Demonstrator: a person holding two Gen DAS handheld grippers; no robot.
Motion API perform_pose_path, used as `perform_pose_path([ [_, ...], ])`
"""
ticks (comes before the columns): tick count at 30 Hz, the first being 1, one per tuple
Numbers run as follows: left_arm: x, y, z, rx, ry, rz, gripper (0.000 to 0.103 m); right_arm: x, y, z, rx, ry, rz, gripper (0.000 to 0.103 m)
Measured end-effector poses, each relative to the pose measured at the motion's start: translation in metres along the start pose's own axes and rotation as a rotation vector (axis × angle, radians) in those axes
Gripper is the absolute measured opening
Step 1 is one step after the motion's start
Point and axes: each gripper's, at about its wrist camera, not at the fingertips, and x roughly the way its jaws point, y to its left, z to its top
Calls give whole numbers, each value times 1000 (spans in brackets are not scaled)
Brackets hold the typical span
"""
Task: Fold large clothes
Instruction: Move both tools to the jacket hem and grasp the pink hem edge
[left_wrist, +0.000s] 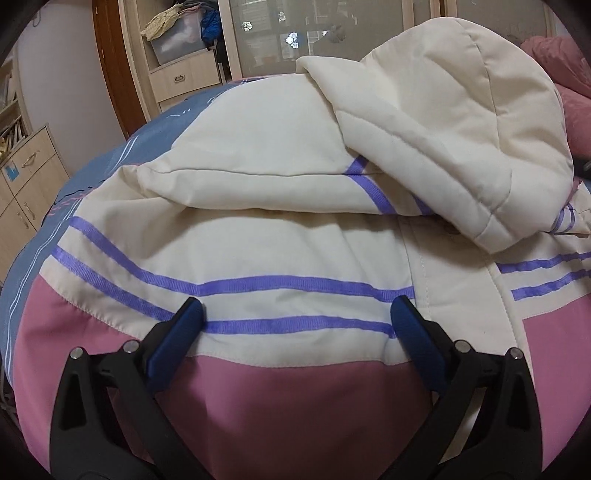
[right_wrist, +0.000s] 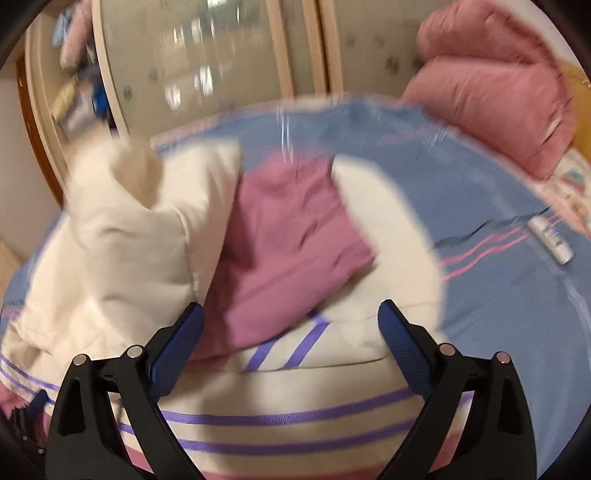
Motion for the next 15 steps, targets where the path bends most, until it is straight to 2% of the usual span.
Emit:
perform_pose_path([
  [1, 0, 0, 0, 0, -5, 2, 101, -6, 2, -3, -14, 24, 18, 95],
  [5, -5, 1, -9, -5, -12, -6, 101, 5, 8, -45, -32, 280, 145, 96],
  [6, -5, 2, -9, -7, -13, -9, 101, 9, 15, -53, -77, 288, 125, 96],
  [7, -5, 1, -9, -7, -16, -8, 101, 14, 25, -64, -149, 279, 76, 98],
  [8, -6, 0, -10, -7, -19, -6, 101, 18, 38, -77, -233, 231, 23, 102],
  [9, -7, -1, -11, -6, -21, -4, 101, 15, 43, -83, -260, 188, -5, 102],
  [13, -8, 1, -12, -8, -21, -11, 101, -9, 41, -85, -222, 118, -68, 102],
  [15, -10, 1, -12, 7, -8, -6, 101, -30, 39, -86, -166, 72, -57, 102],
])
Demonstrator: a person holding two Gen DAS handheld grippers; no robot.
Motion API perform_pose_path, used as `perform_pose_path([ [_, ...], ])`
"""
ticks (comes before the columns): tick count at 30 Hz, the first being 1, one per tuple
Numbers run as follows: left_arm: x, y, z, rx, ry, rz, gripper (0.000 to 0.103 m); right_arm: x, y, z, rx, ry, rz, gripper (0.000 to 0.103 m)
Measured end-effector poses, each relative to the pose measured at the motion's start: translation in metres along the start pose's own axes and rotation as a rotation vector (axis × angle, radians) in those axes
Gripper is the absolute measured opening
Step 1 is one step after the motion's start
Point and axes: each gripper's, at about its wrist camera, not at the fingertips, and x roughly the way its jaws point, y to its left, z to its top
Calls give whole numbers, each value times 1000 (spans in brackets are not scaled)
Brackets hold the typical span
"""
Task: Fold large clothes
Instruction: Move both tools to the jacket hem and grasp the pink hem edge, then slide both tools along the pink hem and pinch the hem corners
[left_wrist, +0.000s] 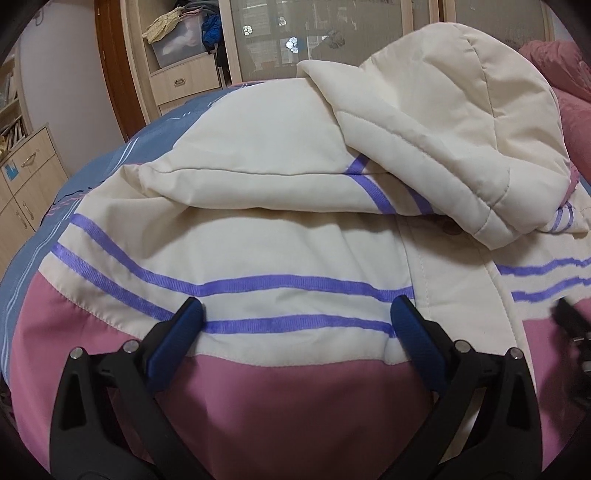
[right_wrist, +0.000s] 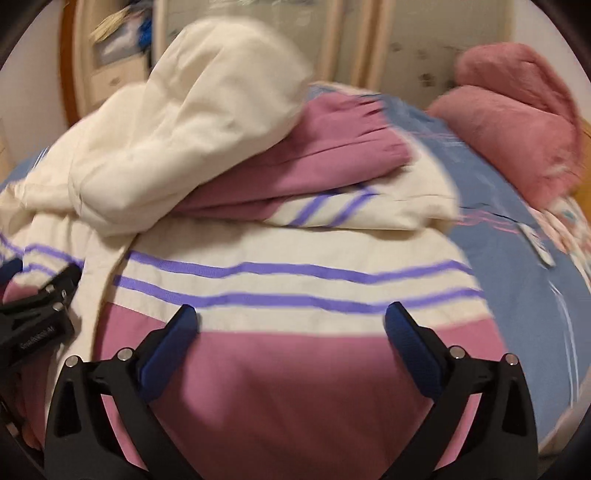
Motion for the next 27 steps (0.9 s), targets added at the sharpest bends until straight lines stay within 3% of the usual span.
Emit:
perform_pose_path([
  [3, -17, -5, -2, 78, 19, 13, 101, -27, -1, -12, 17, -73, 1, 102],
  [4, -28, -4, -6, 102, -13, 32, 101, -29, 0, -18, 14, -71, 2, 102],
  [6, -39, -2, -15, 112, -56, 54, 101, -9, 6, -29, -9, 46, 51, 102],
  [7, -34, 0, -22, 104, -27, 45, 101, 3, 9, -31, -26, 81, 47, 102],
  [8, -30, 2, -27, 90, -11, 35, 101, 3, 13, -32, -51, 51, 28, 102],
  [12, -31, -1, -31, 84, -31, 57, 101, 6, 10, -23, -36, 80, 43, 102],
  [19, -48, 3, -42, 52, -61, 35, 101, -38, 18, -33, -58, -77, -12, 102],
  [20, -45, 0, -47, 69, -64, 50, 101, -35, 18, -33, -61, -55, 1, 102],
  [22, -45, -3, -50, 77, -75, 68, 101, -7, 28, -41, -84, 84, 57, 102],
  [27, -45, -1, -46, 70, -57, 60, 101, -20, 33, -40, -96, 23, 27, 102],
])
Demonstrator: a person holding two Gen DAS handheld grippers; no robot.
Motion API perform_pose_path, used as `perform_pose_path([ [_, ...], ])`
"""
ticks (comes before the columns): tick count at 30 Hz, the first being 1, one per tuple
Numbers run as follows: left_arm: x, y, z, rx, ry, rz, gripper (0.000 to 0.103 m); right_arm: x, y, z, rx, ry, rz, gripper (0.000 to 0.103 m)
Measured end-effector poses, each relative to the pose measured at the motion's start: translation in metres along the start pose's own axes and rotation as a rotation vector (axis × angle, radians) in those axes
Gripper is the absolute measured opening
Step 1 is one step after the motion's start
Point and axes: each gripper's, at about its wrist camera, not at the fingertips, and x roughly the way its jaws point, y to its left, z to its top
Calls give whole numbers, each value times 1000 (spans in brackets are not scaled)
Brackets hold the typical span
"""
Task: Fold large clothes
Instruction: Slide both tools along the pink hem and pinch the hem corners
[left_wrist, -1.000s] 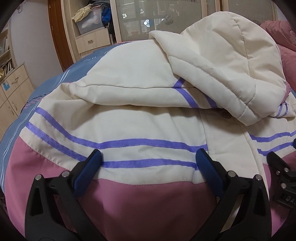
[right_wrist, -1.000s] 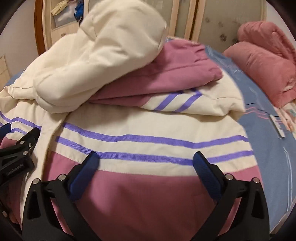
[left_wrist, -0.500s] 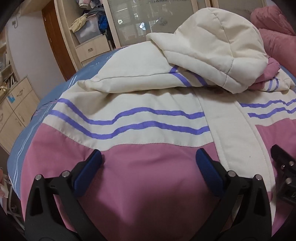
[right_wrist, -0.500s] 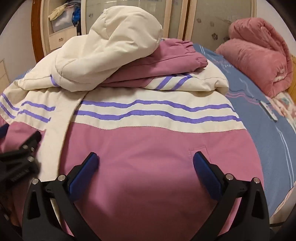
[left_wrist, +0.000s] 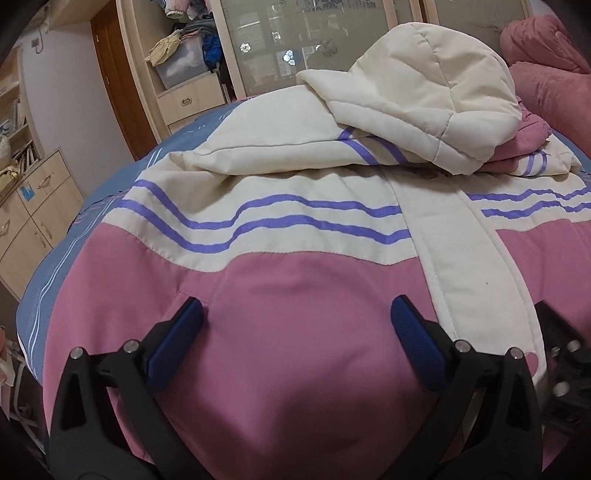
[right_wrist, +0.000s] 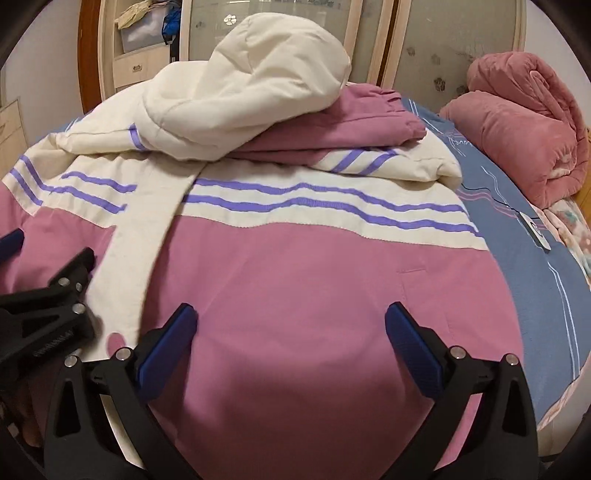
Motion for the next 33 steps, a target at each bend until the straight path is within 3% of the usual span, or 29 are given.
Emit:
perform_pose_path([
  [4, -3, 1, -2, -1, -2, 9, 101, -20, -12, -2, 73, -78, -5, 102],
  [7, -1, -1, -3, -1, -2, 17, 101, 12, -8, -4, 55, 65, 40, 102],
  [10, -3, -2, -4, 2, -1, 27, 101, 9, -2, -4, 7, 34, 22, 102],
  [14, -11, 3, 3, 8, 27, 13, 101, 2, -9, -2, 6, 19, 85, 102],
  [18, -38, 32, 2, 19, -19, 89, 101, -23, -37, -14, 35, -46, 145, 102],
  [21, -49, 78, -7, -19, -2, 156, 101, -41, -89, -24, 124, -64, 157, 102],
  [23, -45, 110, -15, -58, 62, 102, 101, -40, -130, -32, 202, 10, 194, 102],
  [26, -27, 149, -33, -119, 200, -105, 101, -33, -163, -58, 254, 159, 304, 102],
  [29, -20, 168, -46, -156, 248, -226, 101, -35, -167, -86, 264, 245, 392, 102],
  [33, -21, 168, -57, -99, 317, -314, 101, -40, -155, -98, 192, 303, 390, 102],
])
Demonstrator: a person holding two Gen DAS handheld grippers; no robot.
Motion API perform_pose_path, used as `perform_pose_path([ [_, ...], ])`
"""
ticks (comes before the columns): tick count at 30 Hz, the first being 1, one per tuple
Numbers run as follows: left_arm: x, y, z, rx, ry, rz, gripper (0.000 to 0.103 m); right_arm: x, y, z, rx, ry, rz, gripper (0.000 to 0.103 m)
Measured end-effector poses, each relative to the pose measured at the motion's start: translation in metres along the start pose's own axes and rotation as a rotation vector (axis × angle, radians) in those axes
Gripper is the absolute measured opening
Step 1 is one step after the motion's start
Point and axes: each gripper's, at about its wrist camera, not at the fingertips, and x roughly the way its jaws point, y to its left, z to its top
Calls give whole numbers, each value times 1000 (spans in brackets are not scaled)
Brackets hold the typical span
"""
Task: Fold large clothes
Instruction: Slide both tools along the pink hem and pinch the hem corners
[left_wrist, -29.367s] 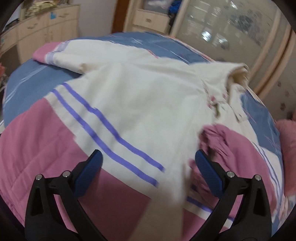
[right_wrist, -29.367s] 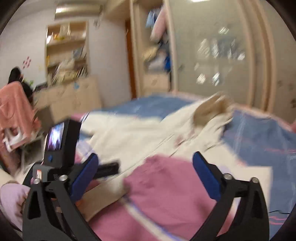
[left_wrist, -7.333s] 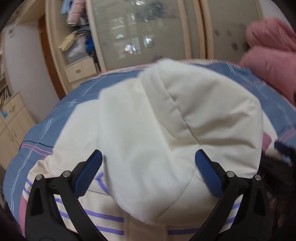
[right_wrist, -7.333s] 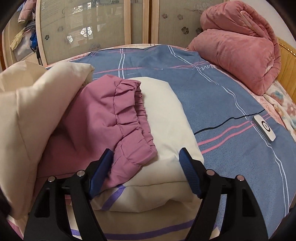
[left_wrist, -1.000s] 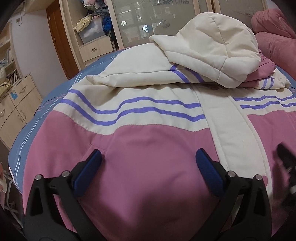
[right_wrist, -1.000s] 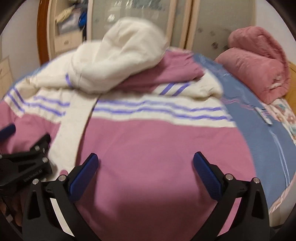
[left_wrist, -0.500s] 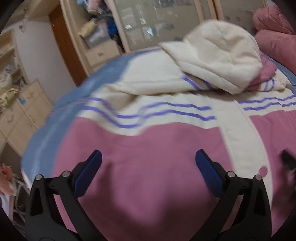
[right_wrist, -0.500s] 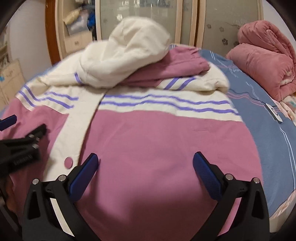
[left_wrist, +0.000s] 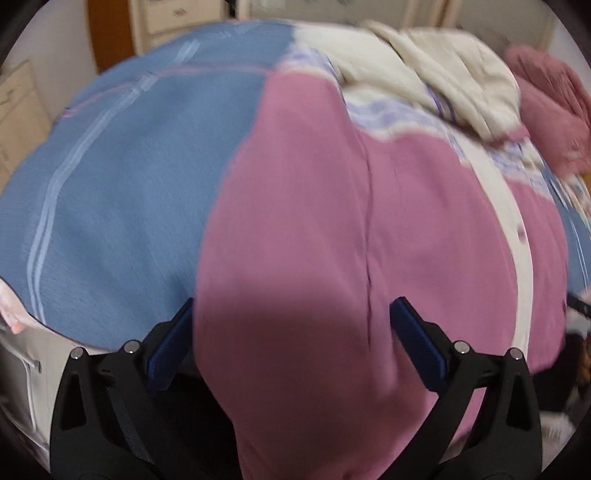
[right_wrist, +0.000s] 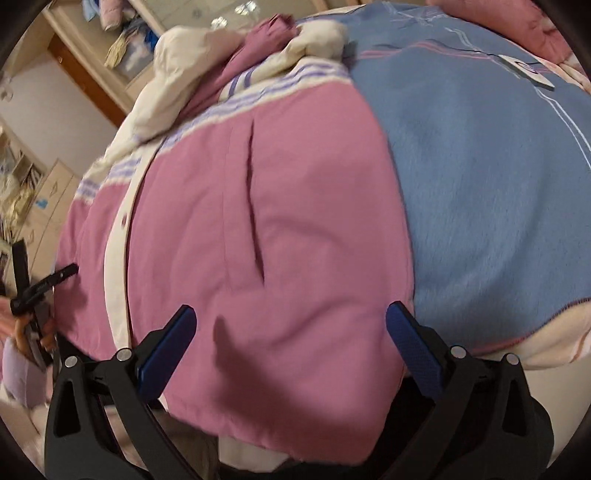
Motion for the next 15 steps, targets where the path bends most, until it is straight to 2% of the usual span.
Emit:
perform_pose_path([
  [2, 2, 1, -11, 18, 23, -23, 101, -4, 4, -3, -49, 33, -30, 102],
  [5, 2, 0, -20, -10, 44, -102, 101, 1, -3, -7, 6, 56, 63, 102],
  [6, 4, -3, -23, -1, 52, -117, 98, 5, -5, -8, 32, 64, 72, 102],
  [7, 5, -8, -24, 26, 51, -96, 87, 5, -6, -6, 41, 72, 72, 99],
  [8, 4, -16, -28, 63, 54, -72, 84, 3, -4, -6, 29, 81, 59, 89],
  [9, 1, -18, -32, 79, 54, -76, 72, 1, -2, -5, 21, 86, 61, 71],
  [10, -2, -19, -31, 83, 54, -94, 60, -1, -3, -5, 27, 94, 73, 62],
  [12, -8, -20, -29, 100, 56, -122, 54, -4, -9, -5, 60, 126, 125, 27],
  [13, -9, -21, -30, 110, 56, -121, 54, -4, -10, -4, 56, 134, 95, 27],
  [15, -8, -22, -28, 118, 61, -119, 55, -7, -6, -3, 14, 91, -32, 30],
])
